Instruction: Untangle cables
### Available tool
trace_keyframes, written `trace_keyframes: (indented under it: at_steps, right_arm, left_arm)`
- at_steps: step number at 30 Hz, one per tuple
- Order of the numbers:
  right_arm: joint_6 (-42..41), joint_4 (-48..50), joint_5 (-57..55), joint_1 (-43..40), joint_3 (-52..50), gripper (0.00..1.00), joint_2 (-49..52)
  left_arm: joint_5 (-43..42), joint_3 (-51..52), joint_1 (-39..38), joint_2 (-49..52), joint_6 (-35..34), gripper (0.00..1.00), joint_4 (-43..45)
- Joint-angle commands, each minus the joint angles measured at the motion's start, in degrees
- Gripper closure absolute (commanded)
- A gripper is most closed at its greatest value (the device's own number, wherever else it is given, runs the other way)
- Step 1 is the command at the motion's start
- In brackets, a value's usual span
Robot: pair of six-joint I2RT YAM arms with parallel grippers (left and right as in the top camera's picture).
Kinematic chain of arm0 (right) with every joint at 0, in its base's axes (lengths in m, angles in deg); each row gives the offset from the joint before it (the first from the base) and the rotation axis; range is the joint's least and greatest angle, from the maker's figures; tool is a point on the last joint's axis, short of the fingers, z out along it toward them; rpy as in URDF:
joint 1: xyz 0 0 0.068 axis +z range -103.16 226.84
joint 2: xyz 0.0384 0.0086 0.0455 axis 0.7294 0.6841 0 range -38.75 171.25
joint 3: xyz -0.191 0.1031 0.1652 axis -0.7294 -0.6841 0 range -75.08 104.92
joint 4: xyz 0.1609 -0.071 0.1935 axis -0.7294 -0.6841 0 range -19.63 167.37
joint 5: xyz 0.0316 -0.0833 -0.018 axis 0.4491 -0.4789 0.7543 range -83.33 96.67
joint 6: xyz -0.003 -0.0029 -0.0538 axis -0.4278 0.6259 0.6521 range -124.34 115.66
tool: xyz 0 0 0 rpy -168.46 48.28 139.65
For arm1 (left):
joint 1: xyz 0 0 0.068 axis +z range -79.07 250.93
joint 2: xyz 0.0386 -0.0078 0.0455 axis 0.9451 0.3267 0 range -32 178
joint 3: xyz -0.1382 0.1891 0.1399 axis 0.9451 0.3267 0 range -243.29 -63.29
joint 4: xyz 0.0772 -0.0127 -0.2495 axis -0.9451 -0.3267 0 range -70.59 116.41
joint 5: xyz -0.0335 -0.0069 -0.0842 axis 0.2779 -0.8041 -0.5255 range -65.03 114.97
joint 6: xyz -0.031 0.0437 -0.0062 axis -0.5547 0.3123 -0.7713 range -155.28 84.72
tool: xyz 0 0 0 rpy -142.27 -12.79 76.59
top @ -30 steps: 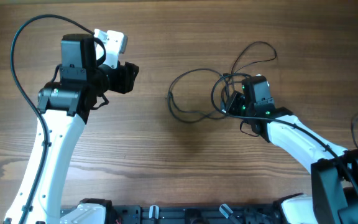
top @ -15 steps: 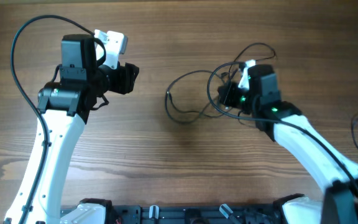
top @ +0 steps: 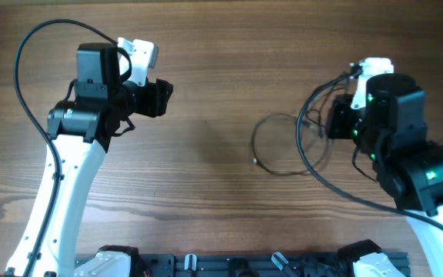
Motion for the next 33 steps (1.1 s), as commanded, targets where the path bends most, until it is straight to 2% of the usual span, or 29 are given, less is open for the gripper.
trace_keyframes:
  at_steps: [1,3,6,10,15,18,20,27,28,29,30,31,32,33]
  right_arm:
    - [-6.49,-2.27,-10.01,-0.02,1.01,0.96,5.77]
    - [-9.86,-4.26,-8.92,-0.02,1.01,0.96,10.64]
    - [-8.66,-4.07,-0.59,0.02,1.01,0.96,19.21]
    - [2.95,7.13,16.65,1.29,1.01,0.95,32.52]
    - [6.49,17.55,28.74,5.25,1.01,0.96,36.92]
    - [7.30,18.25,28.33,8.46,1.01,0.96,37.00]
    - [12.02,19.96,28.65,9.51,1.01,0.96,37.92]
    - [13.00,20.04,30.58,9.57,1.01,0.96,42.58]
    - [11.93,20.11,30.40,9.57,1.01,0.87,42.58]
    - [9.77,20.02,29.27,9.57,1.01,0.52,42.58]
    - [7.93,19.69,26.43,9.57,1.01,0.25,42.58]
    - [4.92,18.75,21.38,9.57,1.01,0.10,42.58]
    - [2.84,17.66,17.49,9.57,1.01,0.02,42.58]
    - [1.92,16.55,14.27,9.57,1.01,0.00,42.58]
  left_arm:
    - [-2.05,-0.28,0.20,1.22,0.04,0.35,0.11]
    - [-2.05,-0.28,0.20,1.22,0.07,0.35,0.11]
    - [-2.71,-0.28,0.20,1.22,0.07,0.34,0.13]
    - [-3.52,-0.28,0.20,1.22,0.07,0.35,0.11]
    - [-3.52,-0.28,0.20,1.22,0.07,0.35,0.07]
    - [-3.50,-0.28,0.20,1.22,0.07,0.35,-0.50]
    - [-3.50,-0.28,0.20,1.22,0.07,0.35,-0.96]
    - [-3.50,-0.28,0.20,1.22,0.09,0.35,-1.36]
    - [-3.50,-0.28,0.20,1.22,0.09,0.35,-1.14]
    - [-3.50,-0.28,0.20,1.22,0.09,0.34,-0.96]
    - [-3.50,-0.28,0.20,1.22,0.09,0.34,-0.92]
    - [-3.50,-0.28,0.20,1.22,0.09,0.34,-0.92]
    - [-3.50,-0.28,0.20,1.22,0.09,0.34,-0.92]
    - [-3.52,-0.28,0.20,1.22,0.09,0.34,-0.92]
